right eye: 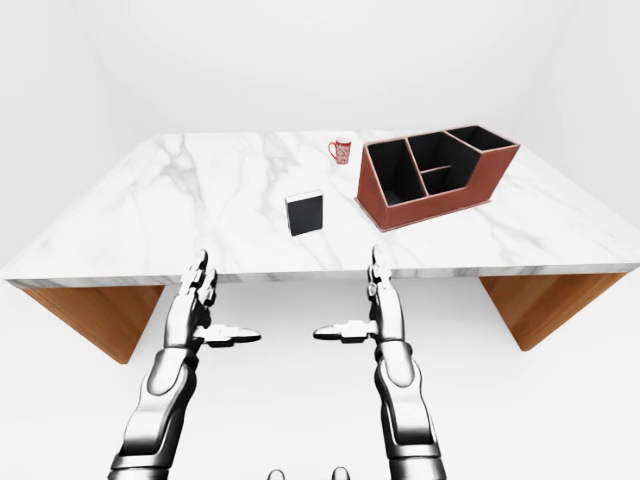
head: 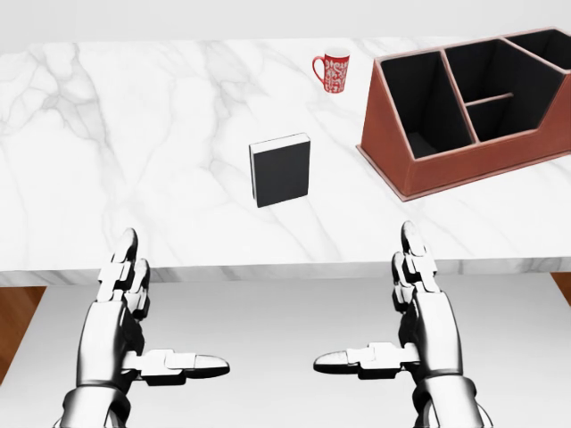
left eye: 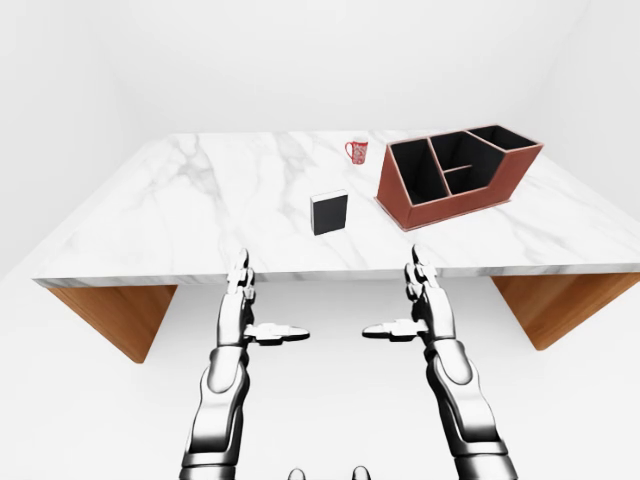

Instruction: Pick up the book and place it in the left compartment of the caddy.

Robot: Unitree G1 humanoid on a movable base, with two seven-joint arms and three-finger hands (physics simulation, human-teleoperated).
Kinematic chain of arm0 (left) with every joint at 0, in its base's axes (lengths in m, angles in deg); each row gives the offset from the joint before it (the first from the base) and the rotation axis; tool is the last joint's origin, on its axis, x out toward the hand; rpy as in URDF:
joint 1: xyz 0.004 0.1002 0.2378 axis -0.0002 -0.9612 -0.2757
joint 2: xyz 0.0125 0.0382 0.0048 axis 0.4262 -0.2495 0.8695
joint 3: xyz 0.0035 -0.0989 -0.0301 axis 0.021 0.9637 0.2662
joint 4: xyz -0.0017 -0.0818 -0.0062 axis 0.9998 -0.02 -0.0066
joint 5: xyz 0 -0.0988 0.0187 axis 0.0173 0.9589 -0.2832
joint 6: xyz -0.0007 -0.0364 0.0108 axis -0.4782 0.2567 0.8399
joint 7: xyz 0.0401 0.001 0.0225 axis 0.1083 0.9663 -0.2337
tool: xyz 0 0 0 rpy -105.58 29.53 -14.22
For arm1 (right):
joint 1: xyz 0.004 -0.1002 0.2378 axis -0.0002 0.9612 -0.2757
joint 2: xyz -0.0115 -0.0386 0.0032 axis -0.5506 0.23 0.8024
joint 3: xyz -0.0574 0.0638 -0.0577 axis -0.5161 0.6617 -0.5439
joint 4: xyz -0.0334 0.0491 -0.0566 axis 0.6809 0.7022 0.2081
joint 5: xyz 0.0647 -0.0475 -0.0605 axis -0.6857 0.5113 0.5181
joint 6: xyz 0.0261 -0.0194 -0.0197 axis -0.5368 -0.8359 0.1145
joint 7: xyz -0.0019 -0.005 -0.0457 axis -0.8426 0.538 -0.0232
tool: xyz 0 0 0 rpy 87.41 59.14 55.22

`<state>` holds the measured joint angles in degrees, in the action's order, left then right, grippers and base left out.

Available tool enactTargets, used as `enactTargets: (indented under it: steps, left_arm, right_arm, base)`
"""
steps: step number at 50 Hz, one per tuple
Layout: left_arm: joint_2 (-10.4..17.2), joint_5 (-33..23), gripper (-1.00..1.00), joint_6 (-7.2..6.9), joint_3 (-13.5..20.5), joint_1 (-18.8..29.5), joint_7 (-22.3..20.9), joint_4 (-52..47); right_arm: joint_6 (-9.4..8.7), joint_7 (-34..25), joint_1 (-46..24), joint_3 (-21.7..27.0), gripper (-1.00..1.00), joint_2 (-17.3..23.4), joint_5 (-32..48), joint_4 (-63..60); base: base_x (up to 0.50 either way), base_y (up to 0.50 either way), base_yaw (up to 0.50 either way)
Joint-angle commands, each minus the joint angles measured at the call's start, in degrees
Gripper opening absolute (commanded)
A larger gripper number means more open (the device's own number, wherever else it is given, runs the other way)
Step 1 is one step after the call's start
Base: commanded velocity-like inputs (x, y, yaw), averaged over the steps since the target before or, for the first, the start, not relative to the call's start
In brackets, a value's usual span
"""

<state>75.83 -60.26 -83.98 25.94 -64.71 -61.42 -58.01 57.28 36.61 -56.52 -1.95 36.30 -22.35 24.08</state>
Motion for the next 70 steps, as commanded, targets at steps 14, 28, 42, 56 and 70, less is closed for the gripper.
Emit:
enactTargets:
  steps: [14,28,42,56,70]
  left_arm:
    - [0.4,-1.2,1.0,2.5,1.1,-0.6,-0.4,-0.7]
    - [0.6,-1.1,1.0,3.88,1.5,-0.1,0.0,0.4]
    - [0.6,-1.3,1.0,3.92,1.4,0.1,0.1,0.5]
    - [0.9,-0.7,1.0,4.71,2.5,1.1,0.7,2.2]
    - [1.0,-1.2,1.0,4.76,2.2,0.6,1.2,1.2]
  right_arm:
    - [0.4,-1.5,1.1,1.1,1.0,0.4,-0.2,-1.5]
    - [0.25,-0.9,1.3,2.0,1.0,0.6,-0.4,-4.2]
    - [-3.69,0.4,3.0,4.2,1.0,0.7,-2.3,-14.0]
    - [-5.05,-0.1,2.8,10.0,1.0,2.1,-5.7,-20.0]
    - [-5.05,0.8,2.7,13.4,1.0,2.8,-3.7,-25.9]
  base:
    - [0.0,0.0,0.0]
    - [0.0,0.0,0.0]
    - [0.0,0.0,0.0]
    - [0.0,0.0,0.0]
    - [0.0,0.0,0.0]
